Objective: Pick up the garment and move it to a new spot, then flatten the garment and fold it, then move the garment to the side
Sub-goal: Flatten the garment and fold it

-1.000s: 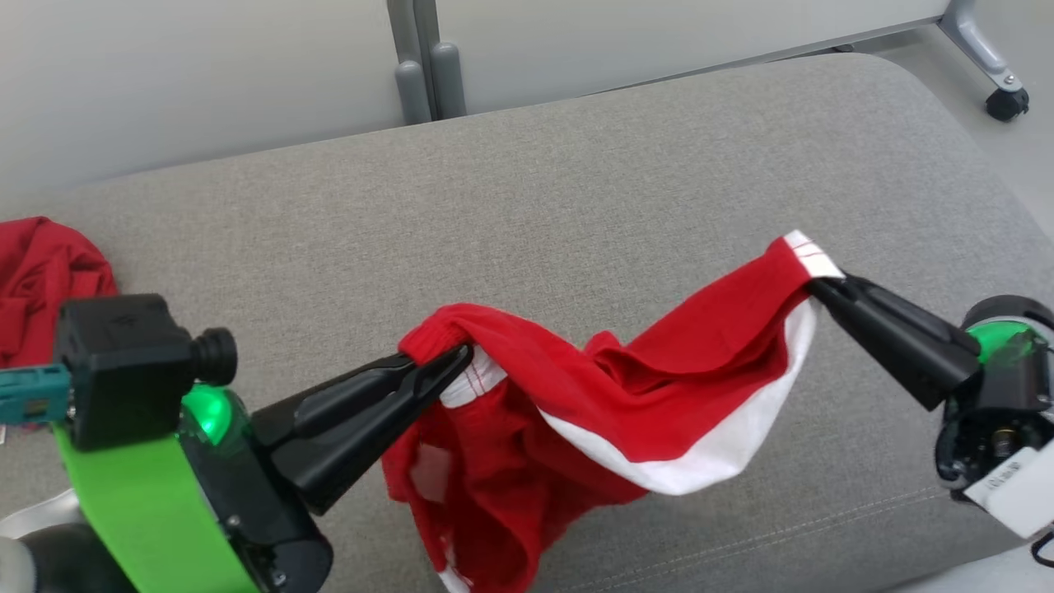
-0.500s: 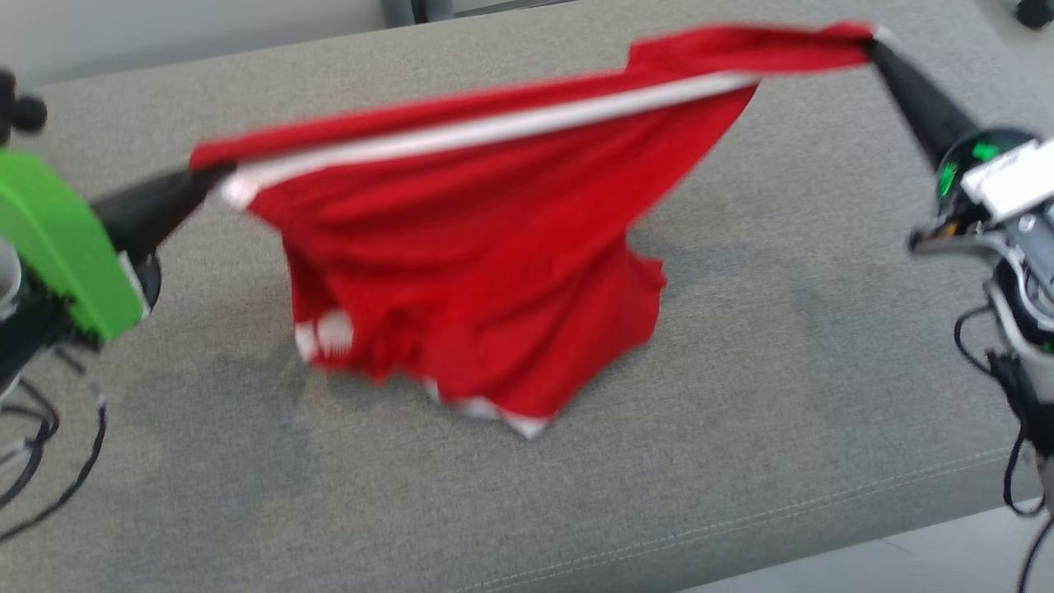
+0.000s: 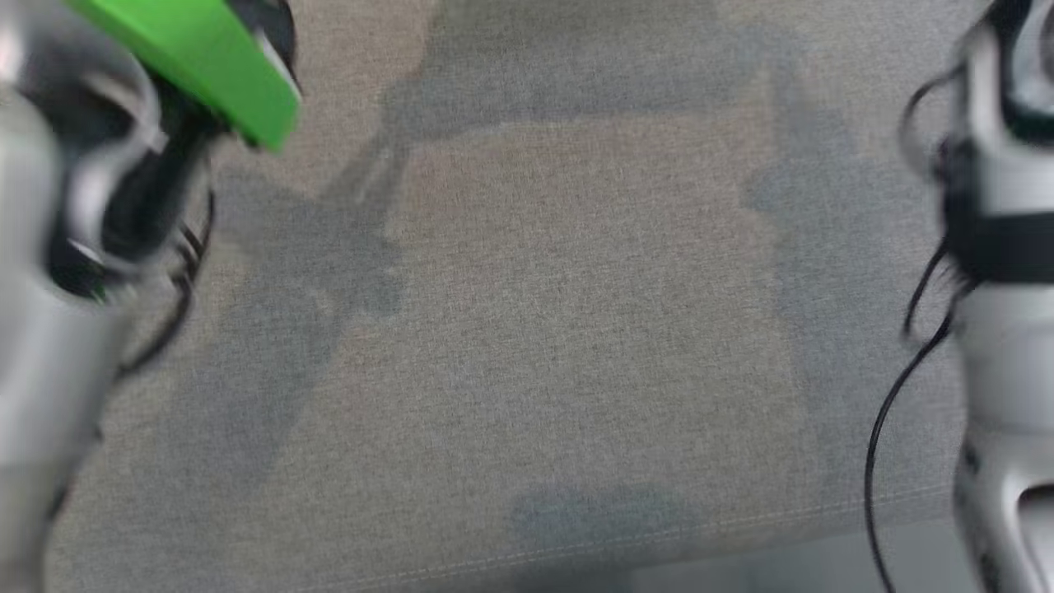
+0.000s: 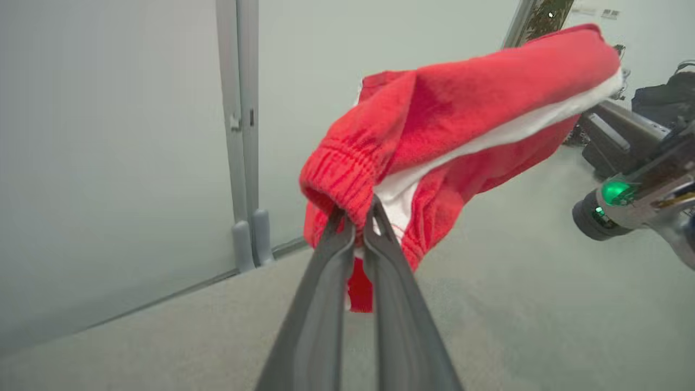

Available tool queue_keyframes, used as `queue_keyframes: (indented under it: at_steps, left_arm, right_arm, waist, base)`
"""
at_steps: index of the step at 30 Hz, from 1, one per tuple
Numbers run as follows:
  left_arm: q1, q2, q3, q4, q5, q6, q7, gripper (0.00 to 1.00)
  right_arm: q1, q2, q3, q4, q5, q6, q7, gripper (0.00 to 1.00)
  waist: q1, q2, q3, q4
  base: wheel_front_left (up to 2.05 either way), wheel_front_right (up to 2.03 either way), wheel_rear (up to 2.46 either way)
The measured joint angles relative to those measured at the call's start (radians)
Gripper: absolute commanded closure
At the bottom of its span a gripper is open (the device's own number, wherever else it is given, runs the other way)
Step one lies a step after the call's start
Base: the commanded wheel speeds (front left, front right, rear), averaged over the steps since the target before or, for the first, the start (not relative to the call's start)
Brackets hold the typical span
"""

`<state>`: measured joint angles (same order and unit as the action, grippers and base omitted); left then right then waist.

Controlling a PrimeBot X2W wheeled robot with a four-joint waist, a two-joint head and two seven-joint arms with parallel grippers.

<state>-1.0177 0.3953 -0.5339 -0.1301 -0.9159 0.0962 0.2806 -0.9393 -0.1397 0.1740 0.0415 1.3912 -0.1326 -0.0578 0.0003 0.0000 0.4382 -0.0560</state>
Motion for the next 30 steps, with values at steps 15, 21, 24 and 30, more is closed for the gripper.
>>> queue_keyframes:
  at_steps: [15, 21, 24, 30]
  left_arm:
    - [0.599, -0.101, -0.131, 0.289, -0.033, -0.068, -0.29, 1.0]
    - [0.629, -0.097, -0.113, 0.32, -0.076, -0.097, -0.316, 1.0]
    - [0.63, -0.084, -0.121, 0.314, -0.118, -0.113, -0.266, 1.0]
    - [0.643, -0.028, -0.178, 0.251, -0.203, -0.144, -0.088, 1.0]
  right_arm:
    - [0.577, 0.04, 0.043, 0.191, 0.074, 0.035, -0.013, 1.0]
    - [0.62, 0.035, 0.036, 0.193, 0.09, 0.052, -0.011, 1.0]
    - [0.634, 0.011, 0.037, 0.181, 0.09, 0.052, 0.012, 1.0]
    - [0.674, -0.056, 0.068, 0.141, 0.111, 0.03, 0.113, 1.0]
  waist:
    - [-0.0003, 0.0, -0.008, -0.027]
    - [-0.0003, 0.0, -0.062, -0.029]
    - [-0.0003, 0.0, -0.091, -0.027]
    - [-0.0003, 0.0, -0.142, -0.018]
  base:
    - [0.0, 0.0, 0.0]
    - [0.0, 0.0, 0.0]
    - [0.0, 0.0, 0.0]
    - [0.0, 0.0, 0.0]
